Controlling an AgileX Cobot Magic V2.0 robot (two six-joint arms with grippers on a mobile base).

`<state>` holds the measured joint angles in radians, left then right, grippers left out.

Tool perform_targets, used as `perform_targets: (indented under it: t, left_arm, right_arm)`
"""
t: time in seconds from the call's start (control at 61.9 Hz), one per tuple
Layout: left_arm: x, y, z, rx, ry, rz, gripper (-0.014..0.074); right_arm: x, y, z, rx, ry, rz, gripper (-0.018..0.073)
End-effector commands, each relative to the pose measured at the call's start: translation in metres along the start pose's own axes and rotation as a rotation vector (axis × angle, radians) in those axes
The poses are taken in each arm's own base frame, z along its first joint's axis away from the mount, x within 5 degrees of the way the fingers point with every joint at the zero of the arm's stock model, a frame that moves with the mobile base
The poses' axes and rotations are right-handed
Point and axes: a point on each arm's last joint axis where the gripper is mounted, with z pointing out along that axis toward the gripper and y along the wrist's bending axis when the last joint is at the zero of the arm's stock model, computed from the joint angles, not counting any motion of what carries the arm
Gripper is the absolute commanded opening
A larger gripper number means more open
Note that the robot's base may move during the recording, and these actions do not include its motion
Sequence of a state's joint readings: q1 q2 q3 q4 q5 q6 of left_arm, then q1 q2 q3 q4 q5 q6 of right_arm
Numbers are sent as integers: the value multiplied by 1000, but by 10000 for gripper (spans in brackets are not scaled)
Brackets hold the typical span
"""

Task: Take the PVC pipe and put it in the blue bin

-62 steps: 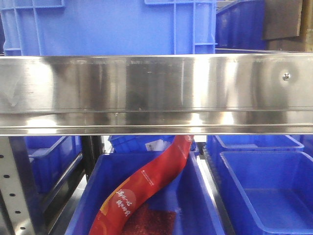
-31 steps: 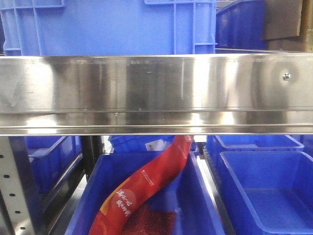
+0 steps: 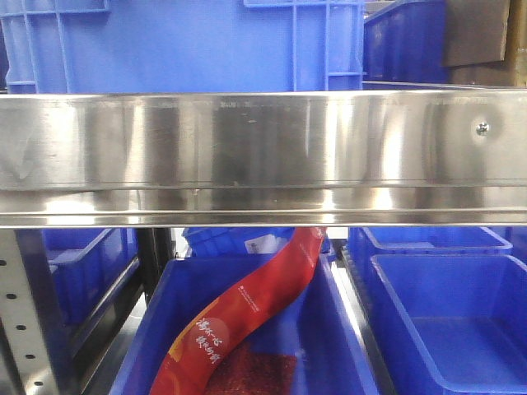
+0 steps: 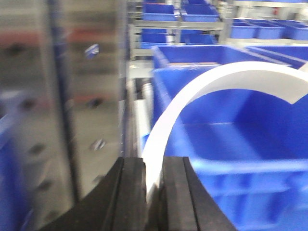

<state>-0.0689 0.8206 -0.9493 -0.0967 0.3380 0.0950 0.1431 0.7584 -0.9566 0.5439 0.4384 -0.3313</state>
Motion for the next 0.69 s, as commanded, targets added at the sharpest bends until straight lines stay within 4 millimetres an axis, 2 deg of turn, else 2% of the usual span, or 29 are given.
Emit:
perform_targets:
  t: [0.0, 0.097, 0.242, 0.517, 0.679]
  left_arm:
    - [-15, -9, 6, 54, -46, 3, -111]
    - [-24, -17, 13, 96, -71, 17, -111]
    - [-28, -26, 28, 127, -53, 47, -111]
    - [-28, -29, 59, 125, -57, 45, -111]
    - [-29, -31, 65, 126, -85, 43, -111]
  right_arm:
    - [-12, 3, 7, -17, -48, -6, -162]
    - [-20, 7, 17, -40, -49, -7, -162]
    - [-25, 8, 33, -52, -33, -5, -162]
    - [-25, 4, 62, -40, -13, 4, -162]
    - [-33, 14, 73, -71, -55, -5, -162]
